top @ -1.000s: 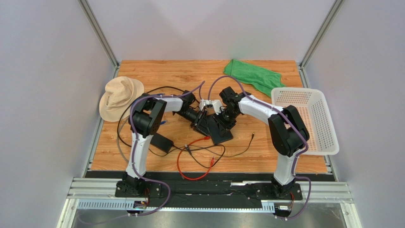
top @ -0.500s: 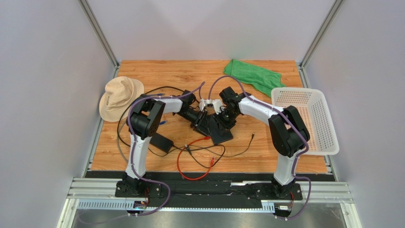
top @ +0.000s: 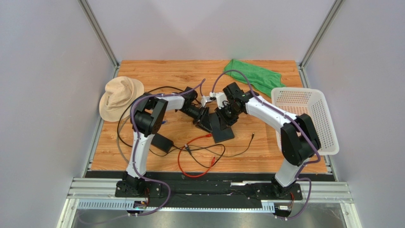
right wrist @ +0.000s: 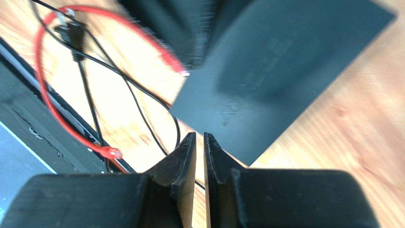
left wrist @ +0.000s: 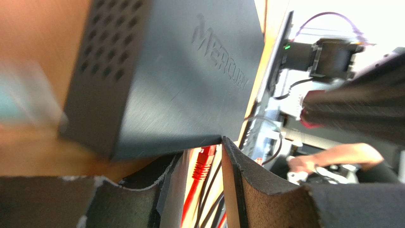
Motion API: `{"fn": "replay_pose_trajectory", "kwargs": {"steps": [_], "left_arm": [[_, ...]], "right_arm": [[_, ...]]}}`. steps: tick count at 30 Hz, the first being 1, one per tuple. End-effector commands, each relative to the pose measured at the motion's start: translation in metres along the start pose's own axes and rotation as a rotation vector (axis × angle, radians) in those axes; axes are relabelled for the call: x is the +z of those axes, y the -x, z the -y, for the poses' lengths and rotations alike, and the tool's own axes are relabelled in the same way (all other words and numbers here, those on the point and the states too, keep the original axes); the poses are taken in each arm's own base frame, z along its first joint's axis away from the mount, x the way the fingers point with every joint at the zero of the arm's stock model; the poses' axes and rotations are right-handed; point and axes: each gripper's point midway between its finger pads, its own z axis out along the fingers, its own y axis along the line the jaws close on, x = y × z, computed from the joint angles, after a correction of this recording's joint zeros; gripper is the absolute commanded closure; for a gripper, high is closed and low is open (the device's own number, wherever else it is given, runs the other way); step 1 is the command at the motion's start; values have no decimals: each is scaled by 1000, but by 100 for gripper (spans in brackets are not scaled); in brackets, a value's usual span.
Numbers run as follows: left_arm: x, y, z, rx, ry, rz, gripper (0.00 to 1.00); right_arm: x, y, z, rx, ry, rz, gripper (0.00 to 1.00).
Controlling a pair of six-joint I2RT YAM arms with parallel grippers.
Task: Pull the plug from the switch port
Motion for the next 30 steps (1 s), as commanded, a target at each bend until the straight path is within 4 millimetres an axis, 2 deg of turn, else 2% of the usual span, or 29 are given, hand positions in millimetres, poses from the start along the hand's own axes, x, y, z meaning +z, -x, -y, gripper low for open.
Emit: {"fn": "replay_pose_trajectory", "kwargs": {"steps": [1,2,5,6,7,9,19,24,30], "left_arm": [[12,18,-7,-36,-35,-4,59],[12,20,-5,-29,-33,0,58],[2,22,-3,8,57,34,54],[0,15,-6,6,76,34,52],[-6,19,0,47,101,62,52],[-7,10,1,49,98,60,51],[11,-9,-9,52,103,-8,53],[21,-12,-12,56,93,-46,54],[27,-13,-13,54,74,-62,57]], "right_arm": [[-30,16,-2,-65,-47,87,85],[-27,7,0,-60,-45,66,85],[-22,-4,2,-69,-50,54,84],[-19,-12,4,-67,-56,35,84],[-18,-13,5,-72,-59,35,84],[-13,-18,10,-70,-74,20,84],[7,-10,20,-84,-75,3,84],[18,-17,23,-84,-70,-28,84],[22,-21,25,-81,-70,-41,84]]}}
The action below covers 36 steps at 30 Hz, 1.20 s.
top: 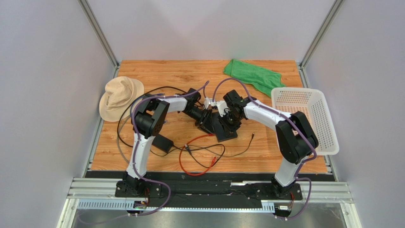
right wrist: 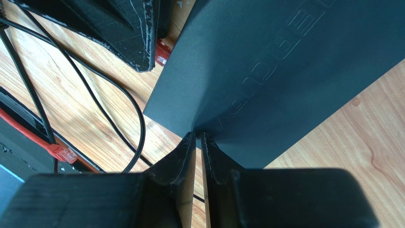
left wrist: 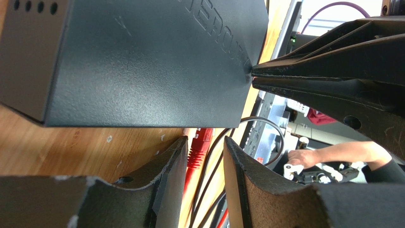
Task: Pull the plug from the switch port
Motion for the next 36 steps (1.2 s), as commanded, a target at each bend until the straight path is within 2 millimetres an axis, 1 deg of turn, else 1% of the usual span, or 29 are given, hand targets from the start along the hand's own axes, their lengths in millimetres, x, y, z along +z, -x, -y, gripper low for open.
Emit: {"fn": "replay_pose_trajectory", "kwargs": {"steps": [1,4,5,8,14,19,20,24,27,28,29,31,32,34,35,36], "left_arm": [[12,-7,-22,32,63,-31,56],[9,-6,-30,39,133,-25,53],[7,-6,-36,41,177,-20,52],[3,-6,-43,36,245,-9,52],[10,-10,-43,21,221,-27,55],[13,-10,-48,36,280,-39,63],[16,-12,-47,35,288,-52,64],[18,-11,-48,48,315,-69,69],[18,-14,-51,53,340,-81,75],[17,-15,-54,58,358,-83,84],[15,-15,-53,60,364,-82,91],[11,-18,-56,68,389,-91,100],[9,-19,-54,70,394,-92,100],[5,-23,-55,81,413,-98,100],[1,-23,-51,91,419,-93,100],[-1,-27,-51,89,426,-97,100]], "right_arm": [[-1,16,5,-32,-15,51,84],[3,11,5,-22,-14,38,84],[4,8,5,-15,-13,32,84],[6,4,3,-3,-2,23,84],[9,-1,3,4,0,12,84],[11,0,2,11,2,10,84],[11,0,2,11,3,10,84],[12,2,1,9,3,12,84],[13,1,1,7,1,7,84],[14,0,2,7,1,2,84],[14,0,2,9,-1,2,84],[15,0,3,8,-1,-1,84],[15,0,3,8,-1,1,84],[16,-1,4,7,-8,-5,84],[16,-1,5,7,-11,-4,84],[16,-2,5,8,-13,-7,84]]}}
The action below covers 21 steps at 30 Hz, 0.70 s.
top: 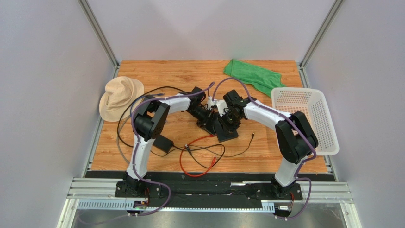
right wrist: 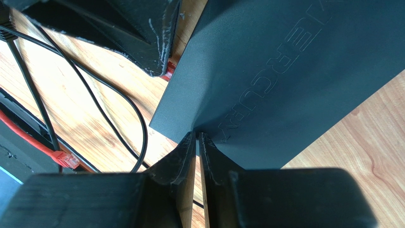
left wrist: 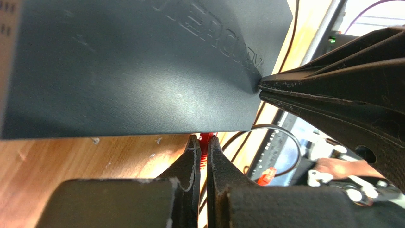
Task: Pull the plug from the switch port
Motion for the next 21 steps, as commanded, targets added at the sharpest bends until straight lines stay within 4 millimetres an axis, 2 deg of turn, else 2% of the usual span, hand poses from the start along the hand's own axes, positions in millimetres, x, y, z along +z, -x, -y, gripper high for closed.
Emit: {"fn": "replay_pose_trajectory", "kwargs": {"steps": [1,6,10,15,18,21], "left_arm": [[-4,-27,-47,58,272,-55,100],[-17,-52,-50,42,284,-117,100],[-36,-54,-65,18,319,-86,100],[-43,-70,-75,-37,302,-155,100],[-53,-59,-63,-13,261,-90,100],[-77,-28,-43,46,233,17,100]], "right_arm": [[12,-9,7,4,-28,-34,84],[14,-11,9,9,-35,-46,85],[14,-7,11,-7,-41,-36,85],[15,-6,14,-29,-54,-42,85],[10,4,15,-42,-63,-15,85],[4,12,15,-56,-67,11,85]]}}
